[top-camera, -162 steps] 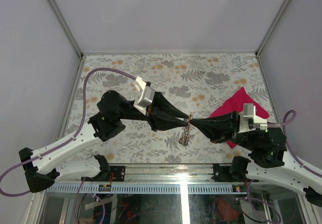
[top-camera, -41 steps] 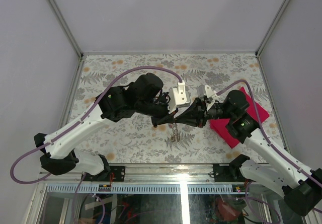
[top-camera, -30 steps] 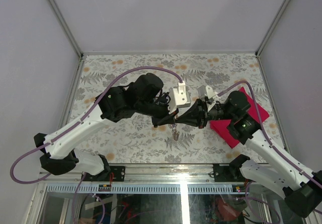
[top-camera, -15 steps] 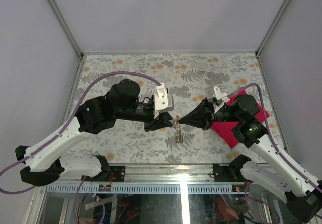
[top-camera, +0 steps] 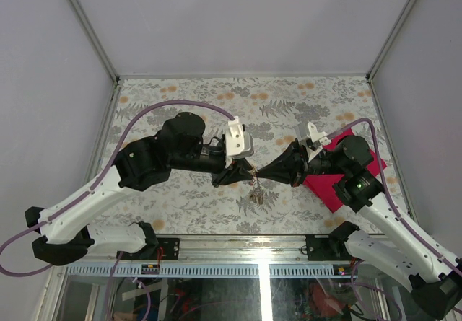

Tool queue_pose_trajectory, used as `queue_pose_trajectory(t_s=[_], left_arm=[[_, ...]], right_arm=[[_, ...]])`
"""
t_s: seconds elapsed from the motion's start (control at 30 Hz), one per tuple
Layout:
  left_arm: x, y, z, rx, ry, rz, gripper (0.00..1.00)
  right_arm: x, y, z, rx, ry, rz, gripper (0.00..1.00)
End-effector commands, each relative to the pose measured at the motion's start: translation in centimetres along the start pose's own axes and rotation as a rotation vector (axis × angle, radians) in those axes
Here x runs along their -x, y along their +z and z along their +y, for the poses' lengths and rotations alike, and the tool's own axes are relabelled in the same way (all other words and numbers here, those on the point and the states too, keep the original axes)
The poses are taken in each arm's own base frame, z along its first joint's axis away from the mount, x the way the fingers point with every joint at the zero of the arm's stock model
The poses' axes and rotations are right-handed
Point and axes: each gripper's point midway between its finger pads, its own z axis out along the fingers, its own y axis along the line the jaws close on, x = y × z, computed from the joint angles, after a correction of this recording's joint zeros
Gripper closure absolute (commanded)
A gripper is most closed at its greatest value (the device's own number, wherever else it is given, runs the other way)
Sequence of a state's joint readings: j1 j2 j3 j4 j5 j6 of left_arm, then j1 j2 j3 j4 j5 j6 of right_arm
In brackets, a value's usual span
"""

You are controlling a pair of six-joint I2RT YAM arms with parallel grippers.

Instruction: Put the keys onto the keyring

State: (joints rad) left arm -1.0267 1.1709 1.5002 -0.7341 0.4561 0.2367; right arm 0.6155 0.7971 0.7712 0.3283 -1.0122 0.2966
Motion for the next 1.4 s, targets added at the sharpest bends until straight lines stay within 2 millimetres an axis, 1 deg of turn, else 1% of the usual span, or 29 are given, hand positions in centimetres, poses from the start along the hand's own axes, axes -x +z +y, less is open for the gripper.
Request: queue_pose_trajectory(t_s=[0.0,0.13,0.33,0.37,0.43,0.67,0.87,1.07,1.37], left_arm=[[0.6,0.4,0.1,-0.001,0.011,-0.023,0.76],[0.5,0.3,0.1,0.000,0.015,-0.015,0.86],[0.4,0.3,0.0,-0.010,0.016,-0.010,0.91],[0.5,0.4,0.0,-0.011,0.017,-0.010,0.93],[0.4,0.4,-0.1,-0.015,0.017,-0.009,1.00],[0.6,0.1,-0.4,-0.023,0.020,-0.018,1.00],[0.8,0.2,-0.4,-0.025,0.016,-0.027,1.00],[2.0,0.4,-0.7,-0.041,0.010,-0.098,1.00],[3.3,0.0,-1.1,-0.042,0.001,-0.201,1.00]], right_arm=[[4.1,-0.1,1.7,0.035,-0.124,-0.084,1.00],[4.2,-0.1,1.8,0.033,-0.126,-0.088,1.00],[4.6,-0.2,2.0,0.033,-0.132,-0.098,1.00],[4.7,-0.2,2.0,0.034,-0.132,-0.100,1.00],[4.8,-0.2,2.1,0.034,-0.132,-0.103,1.00],[5.3,-0.3,2.2,0.023,-0.129,-0.134,1.00],[6.5,-0.7,2.2,-0.017,-0.115,-0.220,1.00],[7.9,-1.1,2.3,-0.039,-0.092,-0.335,1.00],[9.9,-2.3,2.0,-0.100,-0.055,-0.505,1.00]])
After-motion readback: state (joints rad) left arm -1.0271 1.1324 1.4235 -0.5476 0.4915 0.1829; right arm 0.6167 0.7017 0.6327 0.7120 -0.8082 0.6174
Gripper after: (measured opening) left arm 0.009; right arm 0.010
